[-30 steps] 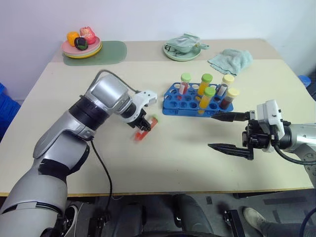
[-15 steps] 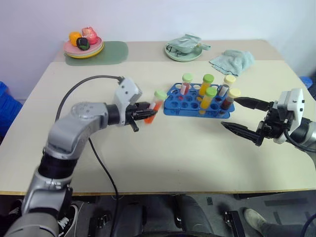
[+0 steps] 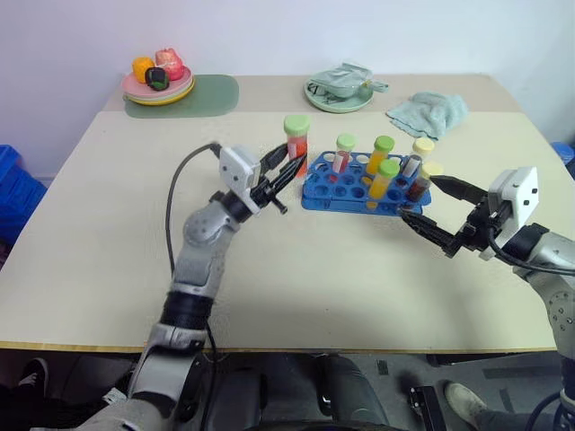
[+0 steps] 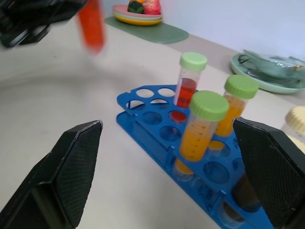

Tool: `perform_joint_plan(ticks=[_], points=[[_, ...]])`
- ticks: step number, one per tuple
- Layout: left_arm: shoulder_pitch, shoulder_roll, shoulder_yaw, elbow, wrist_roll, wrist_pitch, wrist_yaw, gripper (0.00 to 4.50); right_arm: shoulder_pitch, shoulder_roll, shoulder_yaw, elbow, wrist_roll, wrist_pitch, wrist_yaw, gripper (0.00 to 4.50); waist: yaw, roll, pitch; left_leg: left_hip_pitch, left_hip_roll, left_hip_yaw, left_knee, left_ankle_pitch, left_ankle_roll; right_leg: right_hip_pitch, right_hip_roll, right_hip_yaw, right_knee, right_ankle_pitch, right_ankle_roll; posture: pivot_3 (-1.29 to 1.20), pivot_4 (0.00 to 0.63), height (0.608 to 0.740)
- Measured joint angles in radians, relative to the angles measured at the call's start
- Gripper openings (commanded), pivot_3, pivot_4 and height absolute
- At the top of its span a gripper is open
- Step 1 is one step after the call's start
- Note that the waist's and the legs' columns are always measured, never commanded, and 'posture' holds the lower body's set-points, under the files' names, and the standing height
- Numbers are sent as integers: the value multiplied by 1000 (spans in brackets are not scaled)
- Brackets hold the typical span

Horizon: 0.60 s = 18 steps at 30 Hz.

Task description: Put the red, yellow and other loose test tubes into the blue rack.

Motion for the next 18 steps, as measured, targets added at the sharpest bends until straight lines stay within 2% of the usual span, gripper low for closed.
perform_joint_plan(ticks=[5, 9, 18], points=[[-139, -83, 48, 292, 10, -216, 7, 894, 9, 0, 7, -21, 3, 9, -3, 4500, 0, 0, 0, 1, -1, 0, 0, -2, 4, 2, 0, -1, -1, 0, 0, 0, 150, 740], [-200, -132, 59, 478, 15, -314, -2, 894, 20, 1, 4, -64, 15, 30, -25, 4500, 0, 0, 0, 1, -1, 0, 0, -2, 5, 2, 0, -2, -1, 0, 0, 0, 150, 740], [-222, -204, 58, 651, 19, -397, -52, 894, 46, 5, 1, -152, 45, 78, -93, 4500, -1, 0, 0, 1, -1, 0, 0, -3, 6, 3, 1, -2, -2, 0, 0, 0, 150, 740]])
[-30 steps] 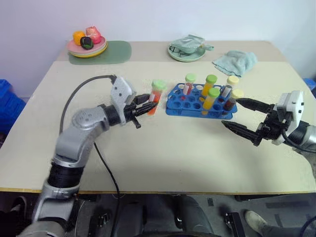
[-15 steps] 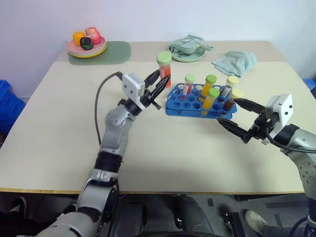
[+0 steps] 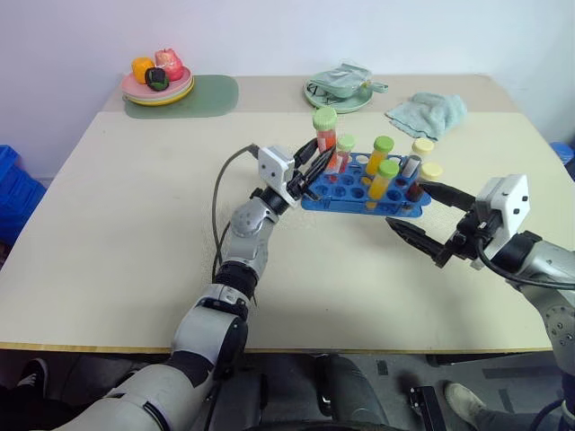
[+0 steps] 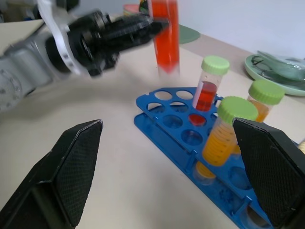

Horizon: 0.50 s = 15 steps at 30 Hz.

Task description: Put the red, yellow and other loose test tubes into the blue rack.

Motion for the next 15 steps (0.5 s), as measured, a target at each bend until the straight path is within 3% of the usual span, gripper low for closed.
perform_joint_plan(ticks=[15], points=[[-37, -50, 1, 199, 54, -102, 0, 894, 32, 6, -25, -76, 34, 52, -66, 4500, 0, 0, 0, 0, 0, 0, 0, -1, 2, 1, 0, 0, 0, 0, 0, 0, 150, 740]])
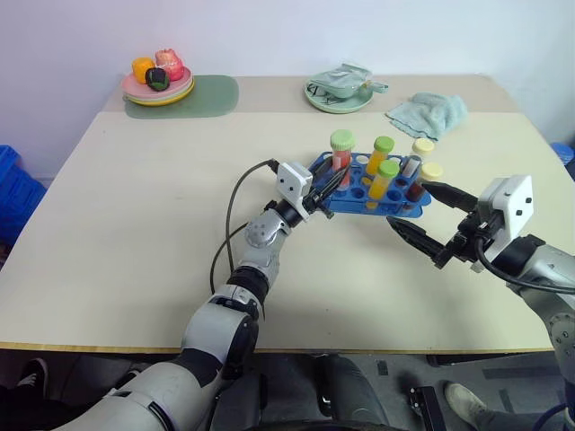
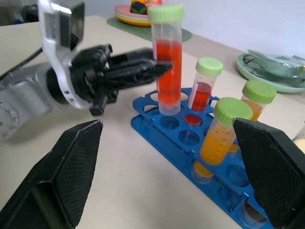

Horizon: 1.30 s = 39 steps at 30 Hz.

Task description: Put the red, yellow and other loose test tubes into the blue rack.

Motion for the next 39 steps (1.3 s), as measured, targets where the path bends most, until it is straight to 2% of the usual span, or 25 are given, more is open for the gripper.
perform_joint_plan(ticks=[17, 39], points=[[-82, -6, 24, 143, 50, 5, 56, 894, 93, 22, -40, -24, 7, -31, 3, 4500, 1, 0, 0, 1, 0, 0, 0, -1, 1, 1, 0, 0, -1, 0, 0, 0, 150, 740], [-103, -3, 38, 166, 110, 11, 110, 894, 100, 27, -40, -22, 2, -40, -10, 4500, 0, 0, 0, 1, 0, 0, 0, -1, 1, 2, 0, 0, -1, 0, 0, 0, 150, 740]])
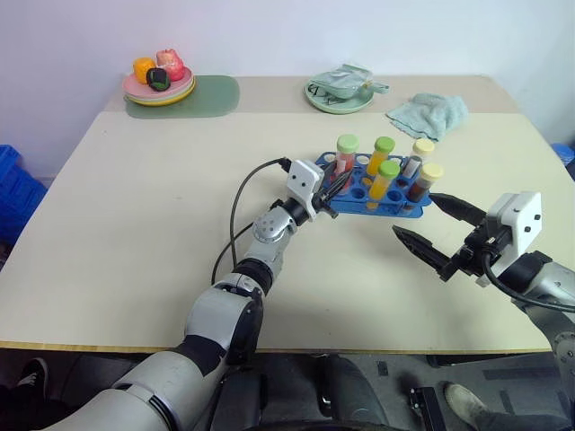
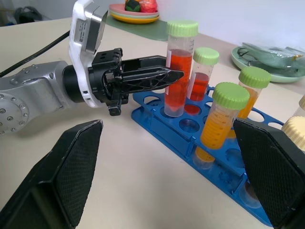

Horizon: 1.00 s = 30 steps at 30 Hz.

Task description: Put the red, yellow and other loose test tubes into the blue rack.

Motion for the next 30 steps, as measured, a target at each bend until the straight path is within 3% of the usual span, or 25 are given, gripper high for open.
perform_joint_plan(ticks=[30], points=[[46, 3, -2, -12, 32, -9, 12, 894, -52, -7, 1, -3, 18, 47, -21, 4500, 0, 0, 0, 1, 0, 0, 0, 0, 0, 1, 0, 0, 0, 0, 0, 0, 150, 740]])
